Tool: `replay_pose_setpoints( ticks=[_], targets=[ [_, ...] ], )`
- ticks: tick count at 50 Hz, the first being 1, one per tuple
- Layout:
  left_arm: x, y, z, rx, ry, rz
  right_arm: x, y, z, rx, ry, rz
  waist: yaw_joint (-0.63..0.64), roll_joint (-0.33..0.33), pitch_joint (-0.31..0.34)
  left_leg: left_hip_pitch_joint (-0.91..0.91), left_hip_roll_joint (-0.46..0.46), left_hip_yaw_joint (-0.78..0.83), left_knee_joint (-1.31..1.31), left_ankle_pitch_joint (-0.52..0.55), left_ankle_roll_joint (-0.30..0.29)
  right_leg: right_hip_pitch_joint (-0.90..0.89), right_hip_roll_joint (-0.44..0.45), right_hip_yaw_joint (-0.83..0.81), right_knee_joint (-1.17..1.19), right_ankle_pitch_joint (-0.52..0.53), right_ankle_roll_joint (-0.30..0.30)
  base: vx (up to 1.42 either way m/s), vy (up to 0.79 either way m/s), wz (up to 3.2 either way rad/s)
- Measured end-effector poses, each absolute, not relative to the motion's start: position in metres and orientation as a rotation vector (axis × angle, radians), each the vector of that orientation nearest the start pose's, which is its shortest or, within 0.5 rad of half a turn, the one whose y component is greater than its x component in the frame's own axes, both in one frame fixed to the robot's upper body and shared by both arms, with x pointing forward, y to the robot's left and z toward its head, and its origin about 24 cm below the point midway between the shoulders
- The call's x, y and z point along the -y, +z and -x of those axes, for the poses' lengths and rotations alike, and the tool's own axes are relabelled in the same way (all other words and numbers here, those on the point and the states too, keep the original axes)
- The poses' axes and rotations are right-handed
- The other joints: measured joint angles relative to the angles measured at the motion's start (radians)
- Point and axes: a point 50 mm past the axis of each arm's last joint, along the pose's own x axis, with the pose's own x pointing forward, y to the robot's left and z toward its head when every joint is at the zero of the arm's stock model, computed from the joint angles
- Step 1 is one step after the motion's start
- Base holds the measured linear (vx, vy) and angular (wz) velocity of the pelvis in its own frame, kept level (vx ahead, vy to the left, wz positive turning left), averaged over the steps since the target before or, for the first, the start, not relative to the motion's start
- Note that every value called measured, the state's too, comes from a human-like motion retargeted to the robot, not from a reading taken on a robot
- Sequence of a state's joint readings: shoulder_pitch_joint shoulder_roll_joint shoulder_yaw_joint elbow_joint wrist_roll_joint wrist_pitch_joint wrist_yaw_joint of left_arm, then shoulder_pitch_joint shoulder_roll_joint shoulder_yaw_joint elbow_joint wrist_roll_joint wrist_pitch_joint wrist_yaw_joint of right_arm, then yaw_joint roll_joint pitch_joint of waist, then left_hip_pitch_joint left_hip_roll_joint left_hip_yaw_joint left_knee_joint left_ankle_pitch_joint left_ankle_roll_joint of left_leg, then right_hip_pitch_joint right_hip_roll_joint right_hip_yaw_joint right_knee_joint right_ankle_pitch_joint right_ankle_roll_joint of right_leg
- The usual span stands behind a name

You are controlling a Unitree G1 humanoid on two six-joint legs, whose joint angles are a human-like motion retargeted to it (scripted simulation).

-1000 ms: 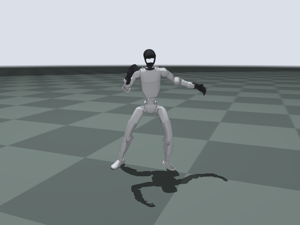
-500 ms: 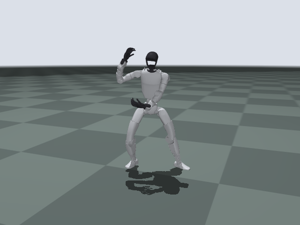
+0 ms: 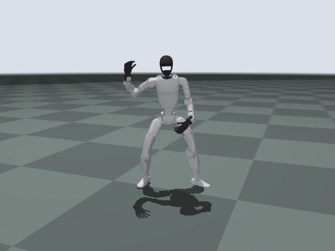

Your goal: Kungfu

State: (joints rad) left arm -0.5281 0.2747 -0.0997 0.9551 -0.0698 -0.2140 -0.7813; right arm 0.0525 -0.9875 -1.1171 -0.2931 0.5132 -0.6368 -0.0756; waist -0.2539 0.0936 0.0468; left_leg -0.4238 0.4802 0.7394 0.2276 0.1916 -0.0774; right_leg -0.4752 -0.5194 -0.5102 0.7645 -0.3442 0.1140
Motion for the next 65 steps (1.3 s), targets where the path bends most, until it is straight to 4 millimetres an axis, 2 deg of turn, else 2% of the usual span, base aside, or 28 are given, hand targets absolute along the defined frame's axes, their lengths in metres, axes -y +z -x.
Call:
replay_pose_setpoints(
  ticks=[3, 5, 7, 10, 12, 14, 15, 17, 18, 20, 22, 23, 25, 27, 30, 32, 35, 40, 43, 45, 47, 48, 50, 53, 57, 61, 63, 65],
  targets=[
    [-0.22, -0.021, -0.295, -0.522, -0.709, -0.401, 0.361, 0.323, -0.094, 1.261, -0.517, 0.726, 0.035, 0.002, -0.013, -0.067, 0.009, 0.062, 0.089, -0.026, 0.072, 0.039, -0.025, -0.029, -0.051, 0.042, 0.026, 0.54, 0.31, 1.15],
    [-0.253, -0.04, -0.272, -0.692, -0.652, -0.536, 0.381, 0.283, -0.116, 1.043, -0.495, 0.661, 0.063, 0.01, -0.025, -0.107, 0.022, 0.102, 0.149, -0.046, 0.111, 0.08, -0.033, -0.061, -0.085, 0.065, 0.045, 0.52, 0.24, 1.3],
    [-0.282, -0.062, -0.238, -0.875, -0.608, -0.638, 0.397, 0.225, -0.14, 0.803, -0.46, 0.528, 0.105, 0.028, -0.04, -0.155, 0.044, 0.077, 0.215, -0.081, 0.125, 0.14, -0.013, -0.095, -0.123, 0.083, 0.067, 0.66, 0.27, 1.26],
    [-0.302, -0.097, -0.177, -1.141, -0.591, -0.703, 0.4, 0.121, -0.159, 0.464, -0.424, 0.202, 0.206, 0.076, -0.061, -0.22, 0.066, -0.072, 0.288, -0.154, 0.048, 0.253, 0.057, -0.146, -0.185, 0.109, 0.097, 0.9, 0.39, 1.21],
    [-0.302, -0.118, -0.136, -1.28, -0.587, -0.668, 0.379, 0.054, -0.161, 0.318, -0.417, -0.079, 0.284, 0.1, -0.082, -0.268, 0.063, -0.17, 0.338, -0.188, 0.028, 0.339, 0.102, -0.192, -0.238, 0.135, 0.12, 0.77, 0.35, 1.57],
    [-0.294, -0.134, -0.097, -1.371, -0.581, -0.584, 0.34, 0.005, -0.167, 0.253, -0.431, -0.343, 0.38, 0.113, -0.106, -0.319, 0.046, -0.264, 0.384, -0.217, 0.02, 0.417, 0.153, -0.235, -0.294, 0.165, 0.138, 0.49, 0.22, 1.77],
    [-0.289, -0.141, -0.078, -1.41, -0.577, -0.532, 0.317, -0.012, -0.174, 0.236, -0.44, -0.456, 0.439, 0.109, -0.12, -0.337, 0.03, -0.301, 0.401, -0.23, 0.015, 0.447, 0.172, -0.247, -0.317, 0.178, 0.145, 0.4, 0.07, 1.57],
    [-0.284, -0.15, -0.029, -1.521, -0.555, -0.436, 0.269, -0.02, -0.211, 0.236, -0.376, -0.635, 0.57, 0.058, -0.148, -0.351, -0.002, -0.333, 0.426, -0.255, 0.014, 0.489, 0.187, -0.262, -0.353, 0.196, 0.148, 0.43, -0.08, 1.22],
    [-0.284, -0.152, -0.001, -1.593, -0.544, -0.396, 0.248, -0.01, -0.236, 0.257, -0.295, -0.707, 0.635, 0.027, -0.155, -0.351, -0.015, -0.344, 0.436, -0.264, 0.012, 0.511, 0.192, -0.268, -0.368, 0.203, 0.148, 0.37, -0.22, 0.87],
    [-0.283, -0.148, 0.057, -1.751, -0.53, -0.326, 0.214, 0.042, -0.293, 0.379, -0.042, -0.811, 0.755, -0.017, -0.139, -0.345, -0.023, -0.363, 0.45, -0.275, 0.002, 0.547, 0.21, -0.272, -0.399, 0.214, 0.148, 0.2, -0.3, 0.54],
    [-0.272, -0.139, 0.116, -1.944, -0.541, -0.229, 0.187, 0.126, -0.338, 0.569, 0.265, -0.863, 0.821, -0.029, -0.109, -0.347, -0.019, -0.378, 0.462, -0.283, -0.009, 0.568, 0.234, -0.267, -0.428, 0.219, 0.148, 0.02, -0.25, 0.26],
    [-0.263, -0.13, 0.147, -2.056, -0.565, -0.167, 0.174, 0.17, -0.349, 0.666, 0.406, -0.881, 0.835, -0.03, -0.1, -0.353, -0.019, -0.385, 0.471, -0.29, -0.014, 0.574, 0.244, -0.264, -0.44, 0.219, 0.148, 0.16, -0.1, 0.24],
    [-0.247, -0.102, 0.205, -2.306, -0.656, -0.03, 0.152, 0.25, -0.353, 0.846, 0.648, -0.921, 0.848, -0.043, -0.1, -0.363, -0.026, -0.394, 0.487, -0.304, -0.021, 0.58, 0.255, -0.254, -0.455, 0.214, 0.148, 0.34, -0.02, 0.27],
    [-0.227, -0.07, 0.251, -2.513, -0.797, 0.127, 0.14, 0.31, -0.342, 0.99, 0.847, -0.953, 0.85, -0.075, -0.119, -0.378, -0.031, -0.399, 0.495, -0.31, -0.029, 0.572, 0.261, -0.239, -0.472, 0.213, 0.148, 0.39, -0.09, 0.09],
    [-0.185, -0.039, 0.29, -2.628, -1.028, 0.373, 0.13, 0.368, -0.317, 1.152, 1.059, -0.916, 0.861, -0.125, -0.143, -0.414, -0.015, -0.403, 0.499, -0.311, -0.052, 0.543, 0.28, -0.223, -0.512, 0.242, 0.148, 0.39, -0.17, -0.29],
    [-0.161, -0.039, 0.291, -2.579, -1.122, 0.484, 0.133, 0.391, -0.305, 1.247, 1.072, -0.815, 0.873, -0.147, -0.137, -0.429, -0.006, -0.409, 0.504, -0.32, -0.065, 0.537, 0.295, -0.216, -0.539, 0.26, 0.148, 0.21, -0.27, -0.35],
    [-0.146, -0.052, 0.277, -2.484, -1.157, 0.553, 0.147, 0.407, -0.296, 1.365, 0.911, -0.727, 0.891, -0.186, -0.128, -0.449, 0.01, -0.414, 0.518, -0.335, -0.067, 0.538, 0.306, -0.236, -0.58, 0.309, 0.148, 0.4, -0.28, -0.43],
    [-0.172, -0.093, 0.221, -2.344, -1.193, 0.38, 0.18, 0.403, -0.281, 1.57, 0.563, -0.842, 0.909, -0.226, -0.142, -0.517, 0.072, -0.44, 0.546, -0.352, -0.038, 0.498, 0.38, -0.225, -0.627, 0.465, 0.148, 0.39, -0.29, -0.61],
    [-0.191, -0.116, 0.189, -2.236, -1.101, 0.184, 0.179, 0.395, -0.281, 1.552, 0.558, -0.847, 0.897, -0.227, -0.166, -0.535, 0.089, -0.439, 0.577, -0.42, 0.032, 0.481, 0.392, -0.164, -0.622, 0.663, 0.148, 0.51, -0.04, -0.24],
    [-0.2, -0.125, 0.174, -2.165, -1.027, 0.123, 0.175, 0.386, -0.284, 1.517, 0.593, -0.84, 0.86, -0.22, -0.177, -0.505, 0.055, -0.427, 0.587, -0.482, 0.071, 0.498, 0.354, -0.125, -0.614, 0.815, 0.148, 0.91, 0.24, 0.73],
    [-0.208, -0.127, 0.166, -2.144, -1.006, 0.111, 0.17, 0.375, -0.29, 1.46, 0.628, -0.85, 0.776, -0.216, -0.167, -0.431, -0.04, -0.411, 0.567, -0.527, 0.098, 0.487, 0.294, 0.017, -0.476, 0.868, 0.148, 0.73, 0.13, 1.59],
    [-0.215, -0.129, 0.157, -2.134, -1.002, 0.092, 0.169, 0.37, -0.292, 1.443, 0.636, -0.858, 0.743, -0.197, -0.168, -0.414, -0.047, -0.434, 0.534, -0.517, 0.094, 0.464, 0.355, 0.116, -0.447, 0.868, 0.148, 0.53, -0.21, 1.41],
    [-0.228, -0.134, 0.138, -2.119, -1.005, 0.04, 0.168, 0.361, -0.297, 1.41, 0.64, -0.858, 0.663, -0.14, -0.16, -0.363, -0.056, -0.505, 0.466, -0.491, 0.069, 0.436, 0.528, 0.308, -0.381, 0.787, 0.148, 0.53, -0.38, 1.6],
    [-0.244, -0.138, 0.115, -2.063, -1.01, -0.063, 0.167, 0.349, -0.3, 1.367, 0.62, -0.827, 0.53, -0.076, -0.143, -0.269, -0.137, -0.577, 0.363, -0.463, 0.06, 0.373, 0.649, 0.363, -0.237, 0.587, 0.148, 0.54, -0.21, 1.97],
    [-0.264, -0.14, 0.094, -1.996, -0.966, -0.166, 0.168, 0.339, -0.301, 1.328, 0.587, -0.779, 0.42, -0.031, -0.136, -0.114, -0.254, -0.604, 0.203, -0.438, 0.101, 0.269, 0.663, 0.377, -0.16, 0.425, 0.148, 0.51, 0.09, 1.3],
    [-0.275, -0.137, 0.089, -1.98, -0.928, -0.193, 0.166, 0.331, -0.304, 1.284, 0.585, -0.726, 0.343, -0.042, -0.104, 0.102, -0.421, -0.592, 0.0, -0.396, 0.163, 0.176, 0.633, 0.527, -0.182, 0.3, 0.134, 0.39, 0.1, 0.93],
    [-0.278, -0.137, 0.087, -1.976, -0.915, -0.201, 0.163, 0.33, -0.306, 1.264, 0.593, -0.717, 0.295, -0.041, -0.089, 0.173, -0.47, -0.618, -0.058, -0.387, 0.172, 0.13, 0.625, 0.567, -0.248, 0.256, 0.077, 0.34, -0.18, 1.06],
    [-0.279, -0.137, 0.085, -1.974, -0.913, -0.207, 0.161, 0.328, -0.307, 1.247, 0.606, -0.717, 0.244, -0.028, -0.078, 0.231, -0.502, -0.659, -0.091, -0.391, 0.179, 0.097, 0.617, 0.583, -0.344, 0.201, -0.024, 0.32, -0.22, 1.15]
  ],
)
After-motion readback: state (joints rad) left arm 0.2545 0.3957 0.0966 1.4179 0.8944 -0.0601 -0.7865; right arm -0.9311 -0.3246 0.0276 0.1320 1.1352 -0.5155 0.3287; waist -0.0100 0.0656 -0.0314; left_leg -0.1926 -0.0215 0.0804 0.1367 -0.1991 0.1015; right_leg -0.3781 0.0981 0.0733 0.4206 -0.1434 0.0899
